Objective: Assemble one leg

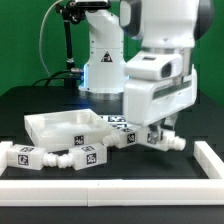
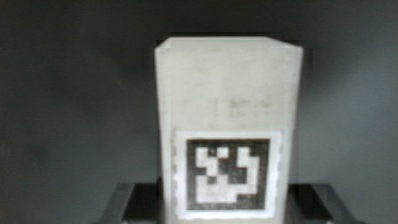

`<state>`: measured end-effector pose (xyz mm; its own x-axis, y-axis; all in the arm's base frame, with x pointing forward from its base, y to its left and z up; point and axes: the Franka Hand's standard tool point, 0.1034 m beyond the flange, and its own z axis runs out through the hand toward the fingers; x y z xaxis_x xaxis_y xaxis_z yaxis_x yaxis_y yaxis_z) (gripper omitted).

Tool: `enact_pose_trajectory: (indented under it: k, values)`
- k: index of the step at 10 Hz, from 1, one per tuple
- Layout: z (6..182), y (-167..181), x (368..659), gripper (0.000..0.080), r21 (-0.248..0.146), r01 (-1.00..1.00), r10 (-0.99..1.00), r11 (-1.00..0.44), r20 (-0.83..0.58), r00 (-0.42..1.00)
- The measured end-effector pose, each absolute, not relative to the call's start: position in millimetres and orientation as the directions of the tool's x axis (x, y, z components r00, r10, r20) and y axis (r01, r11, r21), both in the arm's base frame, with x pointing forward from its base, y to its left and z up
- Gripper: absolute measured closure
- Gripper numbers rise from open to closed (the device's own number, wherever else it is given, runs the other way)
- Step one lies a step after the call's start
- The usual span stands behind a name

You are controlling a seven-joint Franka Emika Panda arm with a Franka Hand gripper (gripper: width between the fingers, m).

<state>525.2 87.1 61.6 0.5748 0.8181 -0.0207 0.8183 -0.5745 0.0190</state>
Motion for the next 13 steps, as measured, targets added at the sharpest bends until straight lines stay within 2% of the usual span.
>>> enact_pose_trajectory:
  k: [1,2,4,5,6,7,8,9,13]
  values:
    - [76.4,88.8,530.4,0.0518,-0.004,0.87,0.869,-0.493,-0.045,0.493]
    - [80.7,81.6,538.5,0.0518,0.01,0.849,0.849,-0.528,-0.018,0.528]
    - [75.9,83.8,533.1,0.0517,0.001,0.852,0.852,-0.524,-0.027,0.523]
    - [75.7,84.7,533.1,0.0517,0.012,0.865,0.865,-0.501,-0.015,0.501]
    - [73.1,88.4,520.0,0.0517,0.075,0.915,0.918,-0.397,0.046,0.395]
    - [69.1,81.7,494.3,0.0517,0.065,0.948,0.95,-0.312,0.033,0.31]
    - [67.7,72.6,484.9,0.0517,0.058,0.97,0.971,-0.238,0.022,0.237]
    - [67.6,68.5,482.4,0.0517,0.069,0.977,0.979,-0.203,0.026,0.201]
    - [65.2,67.1,480.2,0.0517,0.066,0.978,0.98,-0.198,0.025,0.197]
